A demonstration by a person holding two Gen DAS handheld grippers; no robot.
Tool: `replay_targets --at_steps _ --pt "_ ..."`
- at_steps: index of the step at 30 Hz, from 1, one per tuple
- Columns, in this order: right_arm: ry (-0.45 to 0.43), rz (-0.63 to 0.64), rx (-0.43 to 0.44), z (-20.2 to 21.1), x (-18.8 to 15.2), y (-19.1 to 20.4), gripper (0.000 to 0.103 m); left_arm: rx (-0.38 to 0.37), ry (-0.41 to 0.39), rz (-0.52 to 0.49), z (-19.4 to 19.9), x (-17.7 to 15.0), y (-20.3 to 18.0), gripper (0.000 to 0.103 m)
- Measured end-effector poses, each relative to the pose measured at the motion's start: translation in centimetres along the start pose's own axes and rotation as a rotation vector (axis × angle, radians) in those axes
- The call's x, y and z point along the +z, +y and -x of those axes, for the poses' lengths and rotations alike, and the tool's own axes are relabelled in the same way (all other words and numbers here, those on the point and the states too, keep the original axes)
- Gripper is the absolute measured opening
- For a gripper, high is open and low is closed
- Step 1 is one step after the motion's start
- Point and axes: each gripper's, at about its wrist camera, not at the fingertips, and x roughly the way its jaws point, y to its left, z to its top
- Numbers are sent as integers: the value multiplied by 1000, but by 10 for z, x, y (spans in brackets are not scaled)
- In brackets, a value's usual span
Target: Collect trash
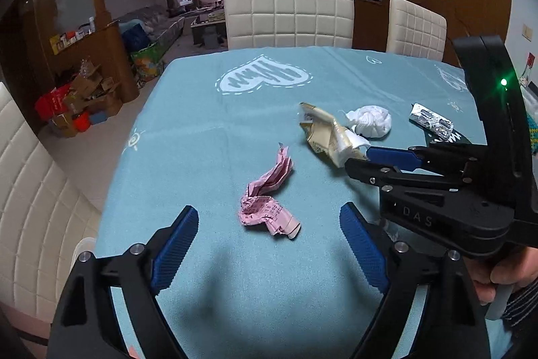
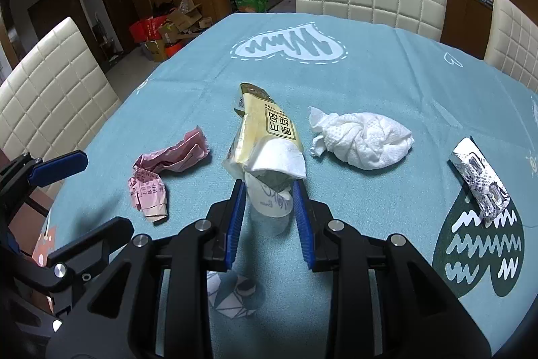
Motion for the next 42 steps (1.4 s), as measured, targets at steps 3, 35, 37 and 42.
replay_targets --at_steps 3,35,37,42 --pt "-10 17 -20 1 0 2 31 -2 13 -14 -4 1 -2 84" --pt "-25 93 -12 15 -5 30 30 9 35 -12 -7 -2 11 20" --pt "-40 113 -4 25 -7 38 29 5 22 -9 4 -5 15 20" --pt "-84 138 30 50 -11 48 13 30 4 7 27 -16 24 19"
